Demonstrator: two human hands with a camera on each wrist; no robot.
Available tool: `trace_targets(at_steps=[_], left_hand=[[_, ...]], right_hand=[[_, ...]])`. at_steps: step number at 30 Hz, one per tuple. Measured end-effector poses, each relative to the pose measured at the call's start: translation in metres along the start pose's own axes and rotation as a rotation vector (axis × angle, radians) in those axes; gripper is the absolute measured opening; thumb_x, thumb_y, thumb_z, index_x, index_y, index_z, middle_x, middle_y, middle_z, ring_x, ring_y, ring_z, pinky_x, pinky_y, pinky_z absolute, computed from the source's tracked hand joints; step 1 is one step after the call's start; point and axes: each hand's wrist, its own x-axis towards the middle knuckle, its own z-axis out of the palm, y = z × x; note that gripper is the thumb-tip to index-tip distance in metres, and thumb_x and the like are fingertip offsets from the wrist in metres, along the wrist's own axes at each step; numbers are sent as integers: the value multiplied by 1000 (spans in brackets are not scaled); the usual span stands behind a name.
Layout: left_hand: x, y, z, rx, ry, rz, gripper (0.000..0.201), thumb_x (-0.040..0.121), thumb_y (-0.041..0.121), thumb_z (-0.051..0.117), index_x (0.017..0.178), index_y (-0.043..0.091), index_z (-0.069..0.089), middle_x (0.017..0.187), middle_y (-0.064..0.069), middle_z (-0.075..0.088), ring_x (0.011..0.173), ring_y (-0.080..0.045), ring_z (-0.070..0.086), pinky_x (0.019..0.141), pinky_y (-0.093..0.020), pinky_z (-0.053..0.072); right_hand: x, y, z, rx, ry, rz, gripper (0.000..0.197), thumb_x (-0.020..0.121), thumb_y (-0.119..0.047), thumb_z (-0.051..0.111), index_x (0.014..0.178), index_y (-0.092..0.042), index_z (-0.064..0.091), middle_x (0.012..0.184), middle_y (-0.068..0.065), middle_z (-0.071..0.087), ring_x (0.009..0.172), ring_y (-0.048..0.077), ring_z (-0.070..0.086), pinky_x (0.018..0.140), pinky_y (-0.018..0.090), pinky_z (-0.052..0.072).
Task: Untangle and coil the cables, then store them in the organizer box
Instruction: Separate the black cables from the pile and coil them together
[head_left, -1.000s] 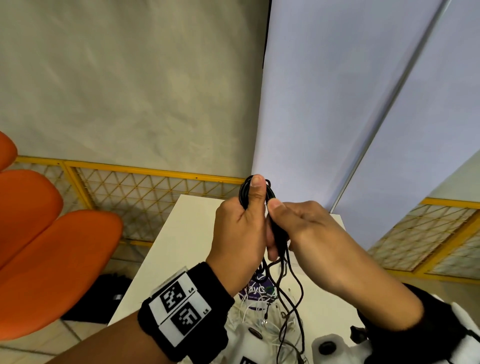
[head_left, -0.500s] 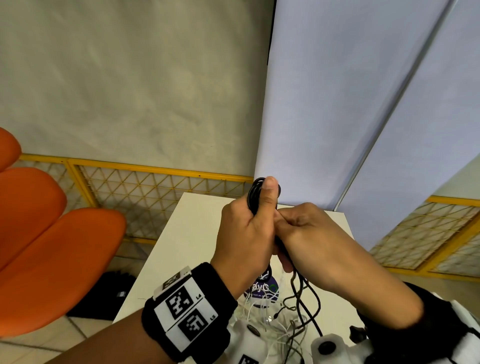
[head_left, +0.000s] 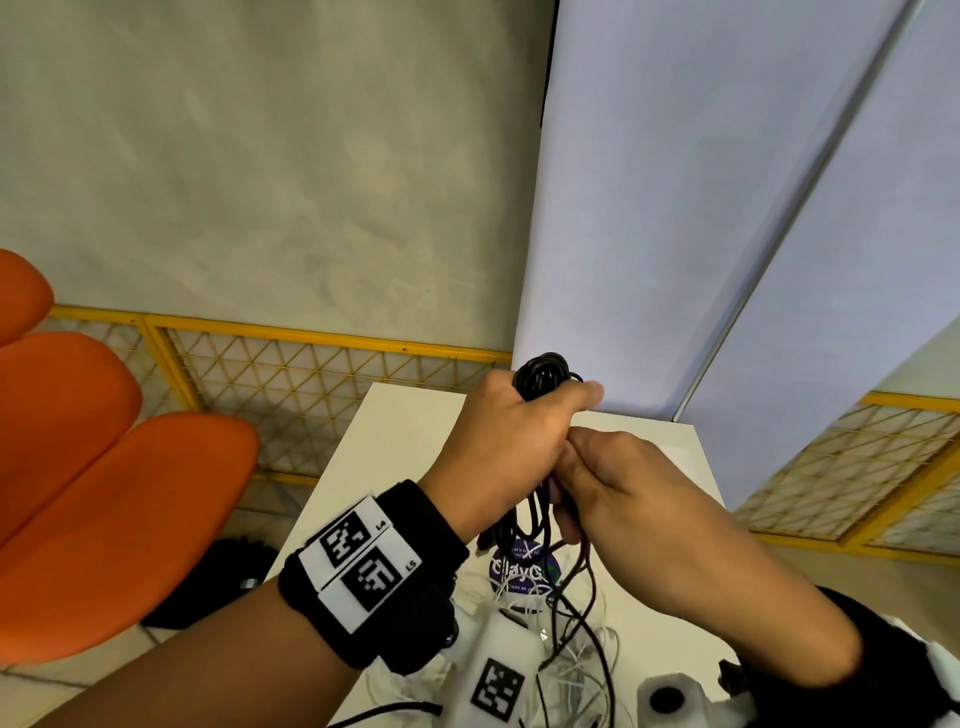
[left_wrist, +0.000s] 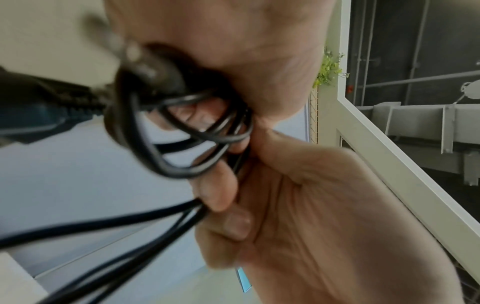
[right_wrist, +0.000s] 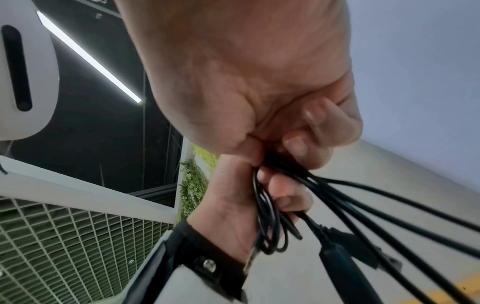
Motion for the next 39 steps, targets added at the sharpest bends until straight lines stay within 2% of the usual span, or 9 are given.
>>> trace_targets(at_steps=[5, 9, 13, 18, 22, 27, 32, 35, 39], left_hand=[[-1, 5, 3, -76, 112, 76, 48, 87, 36, 73, 62, 5, 46, 61, -7, 35, 55, -20, 37, 57, -37, 34], [-2, -2, 7, -58, 131, 181, 61, 92, 47, 64, 58, -1, 47, 53, -19, 46, 49, -21, 46, 54, -35, 40], [-2, 1, 10, -122, 87, 134, 55, 98, 41, 58, 56, 5, 57, 52, -13, 64, 48, -24, 60, 52, -26, 50], [1, 7, 10, -422, 40, -96, 50, 95, 46, 61, 61, 12, 47, 44, -5, 42, 39, -20, 46, 52, -30, 52], [7, 6, 3, -425, 98, -89, 55, 89, 48, 68, 56, 18, 36, 44, -1, 26, 35, -17, 32, 45, -26, 35], [15, 7, -6, -445, 115, -51, 59, 89, 39, 71, 50, 19, 31, 41, 0, 22, 33, -16, 24, 38, -22, 28], [11, 6, -7, -406, 61, 5, 56, 92, 38, 68, 55, 17, 32, 45, -2, 20, 33, -16, 21, 36, -21, 26], [4, 9, -1, -369, -38, 49, 52, 92, 41, 65, 58, 14, 35, 44, -2, 22, 33, -16, 22, 36, -20, 26], [-2, 15, 1, -402, -154, 103, 47, 85, 47, 61, 60, 13, 39, 44, -1, 27, 35, -15, 30, 41, -23, 33]], right_hand=[[-6, 8, 3, 49, 27, -10, 43, 102, -44, 34, 74, -20, 55, 70, 3, 70, 49, 6, 50, 52, 22, 39], [-9, 10, 4, -77, 86, -33, 46, 93, -54, 26, 76, -23, 56, 70, -1, 69, 65, 16, 60, 67, 43, 49], [-12, 9, 4, -191, 130, 4, 53, 91, -62, 19, 78, -28, 56, 71, -4, 67, 71, 18, 61, 70, 41, 50], [-14, 5, 11, -335, 149, 49, 46, 98, -59, 20, 72, -29, 43, 75, -1, 62, 77, 25, 57, 65, 37, 42], [-16, 5, 17, -469, 116, 68, 52, 98, -62, 17, 70, -29, 45, 64, -4, 49, 72, 23, 52, 62, 35, 40], [-19, 13, 17, -420, 153, 109, 57, 91, -73, 21, 121, -37, 54, 110, -14, 65, 103, 12, 60, 82, 34, 50], [-15, 16, 15, -110, -36, 82, 73, 86, -73, 41, 149, -41, 23, 138, -25, 36, 132, 1, 36, 103, 22, 35], [-5, 10, 20, -26, -77, 24, 51, 81, -59, 66, 123, -42, 43, 110, -29, 42, 115, 2, 43, 92, 21, 38], [15, 14, 24, 357, -40, 8, 19, 81, -20, 72, 73, -11, 58, 64, 1, 55, 61, 17, 47, 59, 34, 40]])
